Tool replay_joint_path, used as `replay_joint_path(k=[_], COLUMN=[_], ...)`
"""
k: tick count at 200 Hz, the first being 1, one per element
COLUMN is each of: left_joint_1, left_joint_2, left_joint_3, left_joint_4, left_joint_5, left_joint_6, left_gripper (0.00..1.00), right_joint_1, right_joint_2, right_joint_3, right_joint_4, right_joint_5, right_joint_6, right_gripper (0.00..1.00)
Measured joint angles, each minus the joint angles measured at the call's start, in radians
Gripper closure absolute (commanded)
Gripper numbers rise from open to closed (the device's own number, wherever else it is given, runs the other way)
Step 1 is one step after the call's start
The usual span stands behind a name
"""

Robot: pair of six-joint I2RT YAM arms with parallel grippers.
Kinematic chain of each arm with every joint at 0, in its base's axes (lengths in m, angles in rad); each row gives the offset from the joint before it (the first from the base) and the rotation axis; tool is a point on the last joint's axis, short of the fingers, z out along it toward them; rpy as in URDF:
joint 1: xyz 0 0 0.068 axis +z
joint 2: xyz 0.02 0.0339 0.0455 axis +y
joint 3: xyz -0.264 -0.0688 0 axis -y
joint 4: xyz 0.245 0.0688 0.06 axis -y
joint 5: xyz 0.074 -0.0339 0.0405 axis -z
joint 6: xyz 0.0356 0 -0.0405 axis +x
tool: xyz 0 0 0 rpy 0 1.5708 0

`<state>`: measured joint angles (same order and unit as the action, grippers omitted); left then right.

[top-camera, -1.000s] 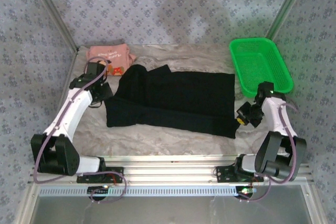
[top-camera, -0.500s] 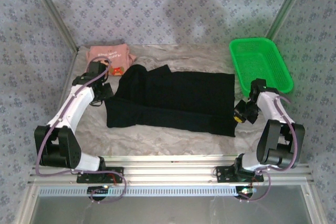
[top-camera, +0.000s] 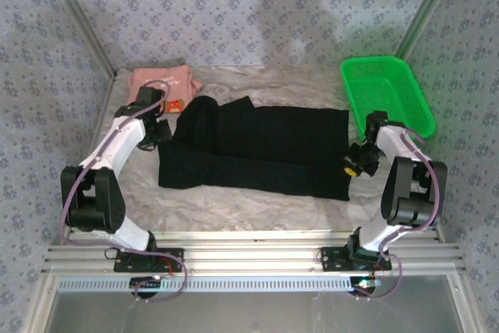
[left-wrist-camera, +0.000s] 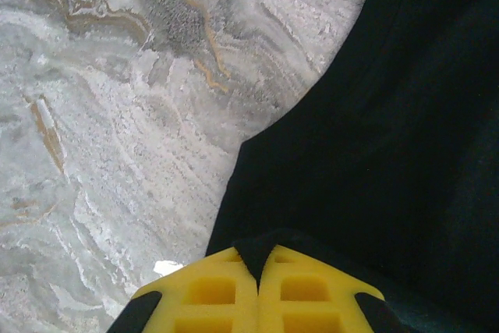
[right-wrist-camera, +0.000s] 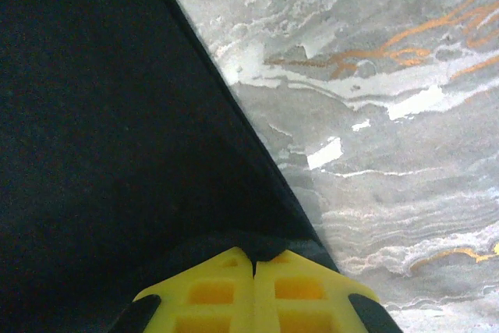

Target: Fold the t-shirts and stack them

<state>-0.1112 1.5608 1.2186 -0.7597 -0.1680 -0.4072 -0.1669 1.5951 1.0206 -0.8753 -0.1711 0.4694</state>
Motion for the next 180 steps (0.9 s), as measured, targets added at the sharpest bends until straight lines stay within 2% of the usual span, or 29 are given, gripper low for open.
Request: replay_joint_path(k=[66,83,89,104,110,116,122,136,160,180], left_joint_1=[0.000,0.000,0.000,0.000,0.000,0.002,0.004,0.018,0.074,0.144], left_joint_2=[0.078,0.098,0.104,0.121,0.129,0.133,0.136,0.135,0.089,-0.043], left_joint_3=[0.038,0.045,0.046,0.055,0.063,0.068,0.074,0.098,0.117,0.056], left_joint_4=[0.013,0.019,0.023,0.031,0.034,0.041,0.046,0.050,0.060,0.053], left_joint_5=[0.021,0.029,0.034,0.052,0.064,0.077,0.091,0.140,0.245,0.321], left_joint_6=[0.007,0.006,0.006,0.006,0.006,0.009,0.006,-0.009,-0.081,-0.148], left_gripper=[1.00,0.99,0.94,0.74,0.60,0.47,0.39,0.32,0.19,0.18], right_joint_1=[0.004,0.006,0.006,0.006,0.006,0.006,0.006,0.006,0.006,0.006], right_joint_2=[0.075,0.093,0.102,0.126,0.133,0.137,0.138,0.136,0.072,-0.054], right_joint_3=[0.014,0.031,0.039,0.069,0.081,0.094,0.106,0.145,0.188,0.187], right_joint_4=[0.025,0.027,0.028,0.027,0.027,0.027,0.028,0.019,0.005,-0.036], right_joint_5=[0.011,0.012,0.012,0.016,0.018,0.023,0.026,0.025,0.010,-0.024], right_joint_6=[-0.015,-0.015,-0.017,-0.027,-0.027,-0.029,-0.031,-0.043,-0.067,-0.079], right_gripper=[0.97,0.89,0.83,0.65,0.54,0.48,0.43,0.33,0.22,0.16])
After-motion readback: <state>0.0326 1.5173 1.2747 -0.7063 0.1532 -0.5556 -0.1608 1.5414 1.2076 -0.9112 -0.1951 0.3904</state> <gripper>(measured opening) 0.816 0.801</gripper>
